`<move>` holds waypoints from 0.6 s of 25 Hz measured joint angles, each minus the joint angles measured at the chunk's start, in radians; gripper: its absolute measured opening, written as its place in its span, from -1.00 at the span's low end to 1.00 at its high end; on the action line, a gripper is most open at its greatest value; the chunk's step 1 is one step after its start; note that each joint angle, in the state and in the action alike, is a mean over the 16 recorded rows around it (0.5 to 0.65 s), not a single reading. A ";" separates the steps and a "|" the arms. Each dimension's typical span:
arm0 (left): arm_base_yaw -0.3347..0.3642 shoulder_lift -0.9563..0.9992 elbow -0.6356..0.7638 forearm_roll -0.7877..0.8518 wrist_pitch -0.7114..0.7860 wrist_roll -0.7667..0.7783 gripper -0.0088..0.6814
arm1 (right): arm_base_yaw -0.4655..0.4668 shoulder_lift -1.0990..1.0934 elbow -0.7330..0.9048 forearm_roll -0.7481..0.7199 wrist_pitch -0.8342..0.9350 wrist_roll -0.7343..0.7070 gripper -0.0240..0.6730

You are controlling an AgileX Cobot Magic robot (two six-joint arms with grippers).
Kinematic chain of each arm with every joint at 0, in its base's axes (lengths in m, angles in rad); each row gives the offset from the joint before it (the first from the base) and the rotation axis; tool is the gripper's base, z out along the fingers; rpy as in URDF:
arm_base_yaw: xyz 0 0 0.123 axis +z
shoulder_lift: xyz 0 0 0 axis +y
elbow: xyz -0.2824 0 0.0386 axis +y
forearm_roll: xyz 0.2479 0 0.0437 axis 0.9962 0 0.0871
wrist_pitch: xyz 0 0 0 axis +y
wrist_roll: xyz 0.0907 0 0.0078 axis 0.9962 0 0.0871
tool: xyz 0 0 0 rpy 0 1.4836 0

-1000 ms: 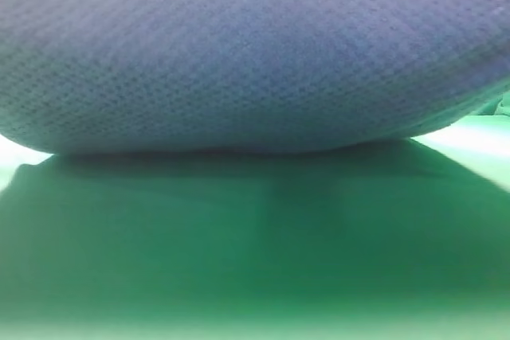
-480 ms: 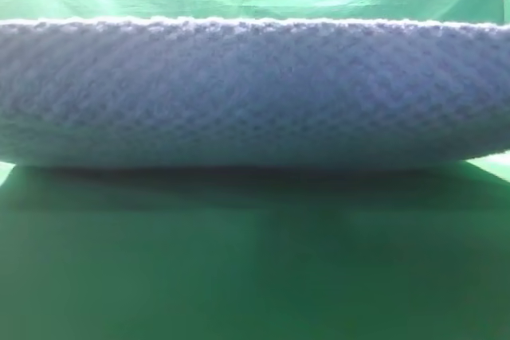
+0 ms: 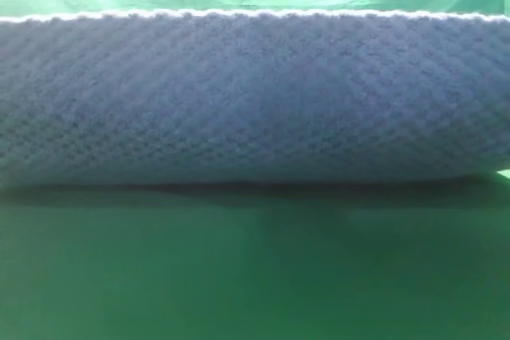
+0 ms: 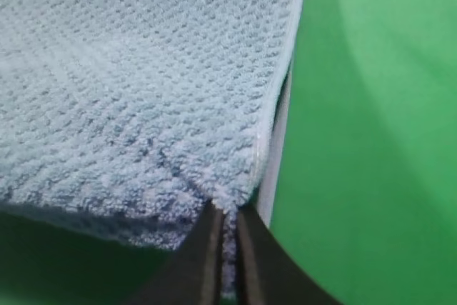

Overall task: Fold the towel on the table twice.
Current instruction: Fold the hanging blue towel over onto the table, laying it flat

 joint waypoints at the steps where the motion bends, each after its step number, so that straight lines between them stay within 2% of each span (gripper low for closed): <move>1: 0.000 0.010 -0.006 -0.001 -0.010 0.000 -0.97 | 0.000 0.010 -0.010 -0.001 -0.008 -0.001 -0.93; 7: 0.000 0.102 -0.069 -0.002 -0.064 0.000 -0.97 | 0.000 0.105 -0.098 -0.011 -0.054 -0.009 -0.93; 15: 0.000 0.303 -0.235 0.005 -0.116 0.000 -0.97 | 0.000 0.298 -0.251 -0.032 -0.126 -0.033 -0.93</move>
